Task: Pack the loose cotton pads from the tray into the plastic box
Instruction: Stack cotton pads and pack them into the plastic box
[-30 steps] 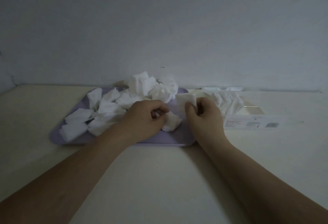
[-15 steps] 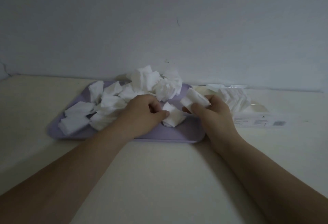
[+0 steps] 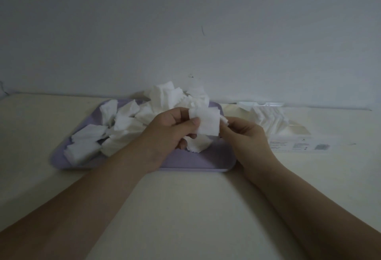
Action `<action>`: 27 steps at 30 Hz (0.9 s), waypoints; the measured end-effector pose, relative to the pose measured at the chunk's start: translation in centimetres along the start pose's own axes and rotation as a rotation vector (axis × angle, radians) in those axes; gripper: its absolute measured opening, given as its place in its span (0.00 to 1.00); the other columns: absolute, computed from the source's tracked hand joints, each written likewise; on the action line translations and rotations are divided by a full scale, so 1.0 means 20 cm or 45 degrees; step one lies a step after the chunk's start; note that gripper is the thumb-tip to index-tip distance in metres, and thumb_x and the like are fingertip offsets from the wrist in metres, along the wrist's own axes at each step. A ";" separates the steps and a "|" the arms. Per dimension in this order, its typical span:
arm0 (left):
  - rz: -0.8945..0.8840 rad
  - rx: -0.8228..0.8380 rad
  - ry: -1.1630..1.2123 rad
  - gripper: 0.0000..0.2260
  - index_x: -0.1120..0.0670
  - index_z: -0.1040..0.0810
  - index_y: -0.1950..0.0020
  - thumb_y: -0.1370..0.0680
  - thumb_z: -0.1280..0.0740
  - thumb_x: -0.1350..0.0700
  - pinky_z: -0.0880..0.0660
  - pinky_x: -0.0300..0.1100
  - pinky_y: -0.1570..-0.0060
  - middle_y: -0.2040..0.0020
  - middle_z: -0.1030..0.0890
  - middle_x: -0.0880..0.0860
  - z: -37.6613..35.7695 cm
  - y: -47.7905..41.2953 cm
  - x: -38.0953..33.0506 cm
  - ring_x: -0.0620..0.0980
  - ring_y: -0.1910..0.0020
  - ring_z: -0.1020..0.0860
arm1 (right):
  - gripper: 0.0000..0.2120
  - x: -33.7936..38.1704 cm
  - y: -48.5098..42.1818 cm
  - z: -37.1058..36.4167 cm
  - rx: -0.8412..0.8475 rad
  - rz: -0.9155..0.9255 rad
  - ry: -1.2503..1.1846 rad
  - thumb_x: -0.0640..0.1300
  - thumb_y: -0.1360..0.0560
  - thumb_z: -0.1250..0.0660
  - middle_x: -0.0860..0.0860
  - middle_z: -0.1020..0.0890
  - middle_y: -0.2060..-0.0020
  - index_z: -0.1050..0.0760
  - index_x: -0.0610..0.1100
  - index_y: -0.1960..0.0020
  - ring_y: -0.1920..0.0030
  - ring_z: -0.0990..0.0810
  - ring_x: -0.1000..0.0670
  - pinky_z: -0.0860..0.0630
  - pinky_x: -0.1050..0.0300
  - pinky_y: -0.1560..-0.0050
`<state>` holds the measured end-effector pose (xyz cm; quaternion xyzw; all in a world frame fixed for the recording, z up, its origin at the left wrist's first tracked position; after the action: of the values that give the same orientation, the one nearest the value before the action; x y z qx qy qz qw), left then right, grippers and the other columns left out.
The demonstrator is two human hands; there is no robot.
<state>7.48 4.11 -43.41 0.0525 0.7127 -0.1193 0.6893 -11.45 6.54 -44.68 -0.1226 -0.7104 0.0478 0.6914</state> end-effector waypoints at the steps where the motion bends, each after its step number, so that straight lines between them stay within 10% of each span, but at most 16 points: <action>1: -0.008 -0.050 -0.041 0.02 0.55 0.17 0.50 0.20 0.30 0.59 0.29 0.36 0.71 0.61 0.18 0.52 -0.01 0.00 0.00 0.44 0.64 0.23 | 0.07 0.01 0.01 -0.01 0.033 0.000 -0.021 0.42 0.21 0.30 0.42 0.12 0.53 0.13 0.40 0.49 0.51 0.15 0.49 0.20 0.52 0.45; 15: -0.046 -0.132 -0.185 0.01 0.57 0.17 0.51 0.21 0.28 0.62 0.28 0.31 0.71 0.62 0.14 0.52 -0.03 0.01 0.02 0.40 0.70 0.22 | 0.12 0.01 0.00 -0.01 0.124 -0.099 0.012 0.40 0.18 0.35 0.40 0.12 0.53 0.14 0.36 0.51 0.50 0.15 0.46 0.21 0.57 0.47; 20: -0.090 -0.109 -0.250 0.03 0.55 0.15 0.50 0.23 0.25 0.60 0.18 0.46 0.50 0.55 0.12 0.55 -0.04 0.01 0.02 0.54 0.54 0.14 | 0.08 0.01 0.02 -0.02 0.165 -0.034 0.082 0.44 0.22 0.27 0.44 0.11 0.56 0.14 0.39 0.50 0.52 0.13 0.47 0.18 0.54 0.49; 27: -0.197 -0.137 -1.140 0.11 0.52 0.18 0.53 0.27 0.23 0.46 0.28 0.39 0.58 0.57 0.22 0.44 0.06 -0.05 0.06 0.45 0.59 0.23 | 0.03 -0.03 -0.01 0.04 -0.320 0.023 0.256 0.45 0.22 0.30 0.47 0.15 0.61 0.18 0.47 0.53 0.64 0.21 0.55 0.25 0.54 0.59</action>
<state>8.37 2.70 -44.57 -0.0935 0.3515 -0.1444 0.9202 -12.29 6.31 -45.18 -0.2187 -0.6369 -0.0478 0.7377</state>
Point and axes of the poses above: each hand's wrist, its own y-axis away from the middle knuckle, its own z-axis out of the back of the hand, x = y × z, the point moved 2 cm from there along -y, towards the middle knuckle
